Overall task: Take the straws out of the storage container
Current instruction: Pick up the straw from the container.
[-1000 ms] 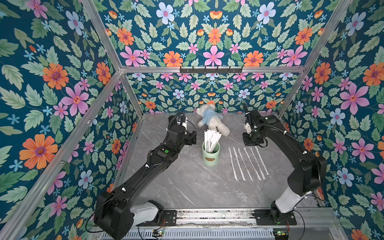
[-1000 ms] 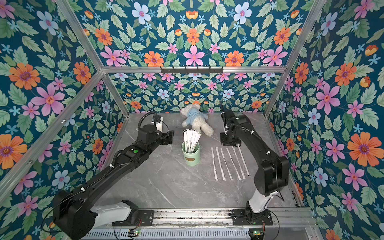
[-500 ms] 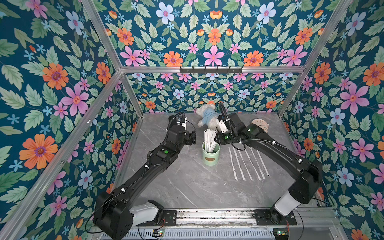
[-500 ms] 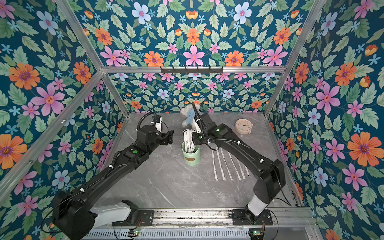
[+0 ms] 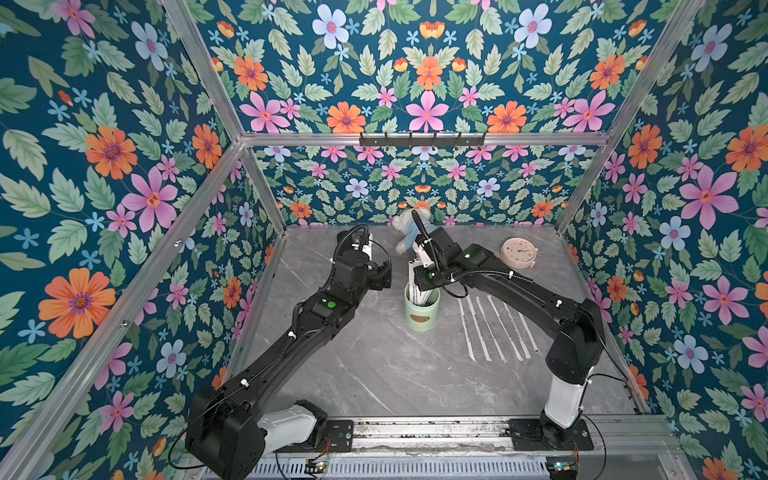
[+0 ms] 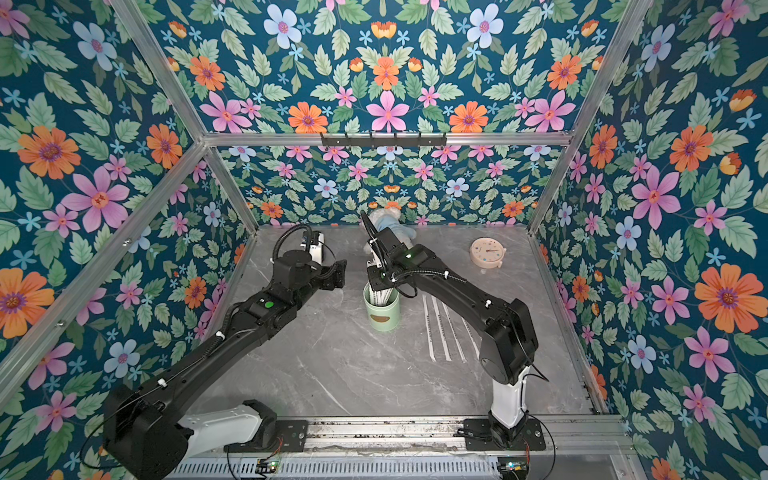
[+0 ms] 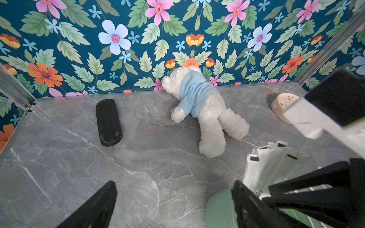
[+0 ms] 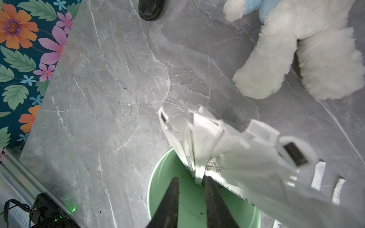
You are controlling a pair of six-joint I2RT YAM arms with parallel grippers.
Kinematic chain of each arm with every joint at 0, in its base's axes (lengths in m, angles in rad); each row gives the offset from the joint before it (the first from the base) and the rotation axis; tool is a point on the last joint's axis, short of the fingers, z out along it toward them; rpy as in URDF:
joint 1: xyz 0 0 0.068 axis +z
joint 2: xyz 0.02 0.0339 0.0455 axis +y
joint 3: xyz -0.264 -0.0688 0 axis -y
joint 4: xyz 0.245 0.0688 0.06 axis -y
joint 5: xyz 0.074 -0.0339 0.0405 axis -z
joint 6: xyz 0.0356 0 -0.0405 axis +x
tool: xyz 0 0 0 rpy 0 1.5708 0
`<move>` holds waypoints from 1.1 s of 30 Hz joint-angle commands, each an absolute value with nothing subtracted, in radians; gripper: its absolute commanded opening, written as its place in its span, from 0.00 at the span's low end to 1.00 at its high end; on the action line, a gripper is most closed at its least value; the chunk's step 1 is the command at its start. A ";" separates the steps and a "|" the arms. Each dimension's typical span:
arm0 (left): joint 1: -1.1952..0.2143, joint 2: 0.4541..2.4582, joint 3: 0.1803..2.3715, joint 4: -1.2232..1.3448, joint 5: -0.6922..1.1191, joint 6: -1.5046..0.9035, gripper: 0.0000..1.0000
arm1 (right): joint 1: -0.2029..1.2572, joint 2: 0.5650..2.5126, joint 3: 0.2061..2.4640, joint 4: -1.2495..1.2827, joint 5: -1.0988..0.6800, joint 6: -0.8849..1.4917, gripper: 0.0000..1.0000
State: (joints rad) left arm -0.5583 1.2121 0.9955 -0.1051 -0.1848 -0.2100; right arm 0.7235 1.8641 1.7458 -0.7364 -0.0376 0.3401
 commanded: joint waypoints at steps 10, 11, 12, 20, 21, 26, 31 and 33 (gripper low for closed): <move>-0.559 1.204 0.995 -0.084 -0.192 -0.202 0.93 | 0.723 1.923 1.797 -0.781 -0.008 0.347 0.26; -0.560 1.204 0.996 -0.084 -0.192 -0.200 0.93 | 0.723 1.925 1.800 -0.781 -0.008 0.347 0.26; -0.559 1.204 0.995 -0.084 -0.192 -0.201 0.93 | 0.724 1.928 1.803 -0.784 -0.008 0.347 0.26; -0.559 1.204 0.995 -0.084 -0.193 -0.199 0.93 | 0.723 1.941 1.816 -0.788 -0.005 0.345 0.26; -0.560 1.204 0.996 -0.084 -0.193 -0.199 0.93 | 0.723 1.942 1.819 -0.790 -0.006 0.344 0.26; -0.559 1.204 0.996 -0.084 -0.196 -0.198 0.93 | 0.723 1.948 1.823 -0.787 -0.011 0.344 0.25; -0.560 1.202 0.995 -0.084 -0.196 -0.198 0.93 | 0.723 1.954 1.829 -0.792 -0.012 0.343 0.23; -0.560 1.202 0.996 -0.085 -0.196 -0.198 0.93 | 0.724 1.955 1.830 -0.792 -0.016 0.341 0.23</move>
